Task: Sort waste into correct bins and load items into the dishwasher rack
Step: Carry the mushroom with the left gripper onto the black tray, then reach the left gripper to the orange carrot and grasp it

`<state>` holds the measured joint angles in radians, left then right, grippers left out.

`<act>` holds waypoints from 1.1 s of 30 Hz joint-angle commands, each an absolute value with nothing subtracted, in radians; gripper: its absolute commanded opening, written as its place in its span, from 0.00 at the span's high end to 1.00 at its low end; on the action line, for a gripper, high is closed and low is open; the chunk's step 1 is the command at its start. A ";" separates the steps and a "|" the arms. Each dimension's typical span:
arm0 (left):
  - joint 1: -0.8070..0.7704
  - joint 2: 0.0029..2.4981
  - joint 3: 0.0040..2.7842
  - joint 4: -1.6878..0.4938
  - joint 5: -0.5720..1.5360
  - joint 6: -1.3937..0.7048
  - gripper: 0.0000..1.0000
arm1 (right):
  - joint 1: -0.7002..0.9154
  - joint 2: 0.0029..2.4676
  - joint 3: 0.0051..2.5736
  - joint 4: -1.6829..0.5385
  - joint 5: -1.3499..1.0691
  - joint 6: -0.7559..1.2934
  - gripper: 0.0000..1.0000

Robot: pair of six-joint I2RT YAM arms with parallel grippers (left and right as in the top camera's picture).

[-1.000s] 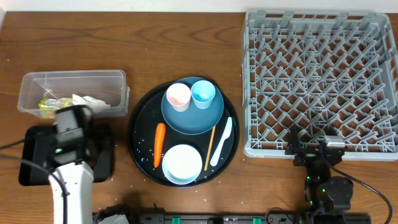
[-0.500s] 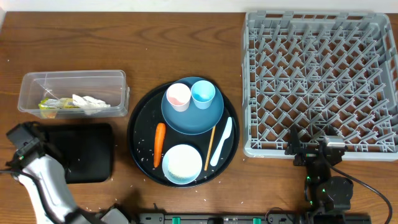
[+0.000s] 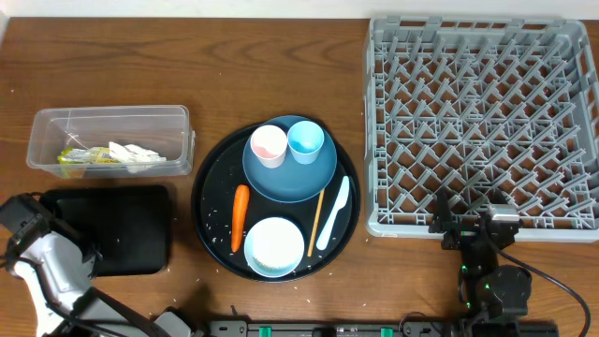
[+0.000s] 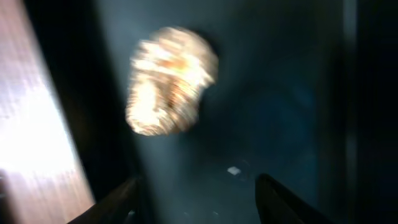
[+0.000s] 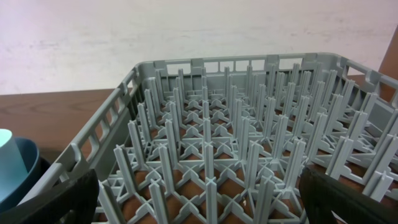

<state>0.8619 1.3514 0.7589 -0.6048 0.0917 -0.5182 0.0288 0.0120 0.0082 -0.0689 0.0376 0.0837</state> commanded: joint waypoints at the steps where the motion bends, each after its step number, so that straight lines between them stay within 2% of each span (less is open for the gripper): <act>1: 0.849 1.283 0.797 -0.612 0.257 -0.458 0.43 | 0.025 0.006 0.005 -0.070 0.044 0.089 0.01; 10: 0.659 1.060 0.797 -0.677 0.284 -0.396 0.44 | 0.025 0.006 0.005 -0.070 0.044 0.089 0.01; 17: 0.376 0.958 0.797 -0.749 0.245 -0.347 0.47 | 0.025 0.006 0.005 -0.070 0.044 0.089 0.01; 27: -0.074 1.042 0.797 -0.762 0.059 -0.348 0.48 | 0.025 0.006 0.005 -0.070 0.044 0.089 0.01; 33: -0.239 1.158 0.797 -0.749 0.007 -0.348 0.48 | 0.025 0.006 0.005 -0.070 0.044 0.089 0.01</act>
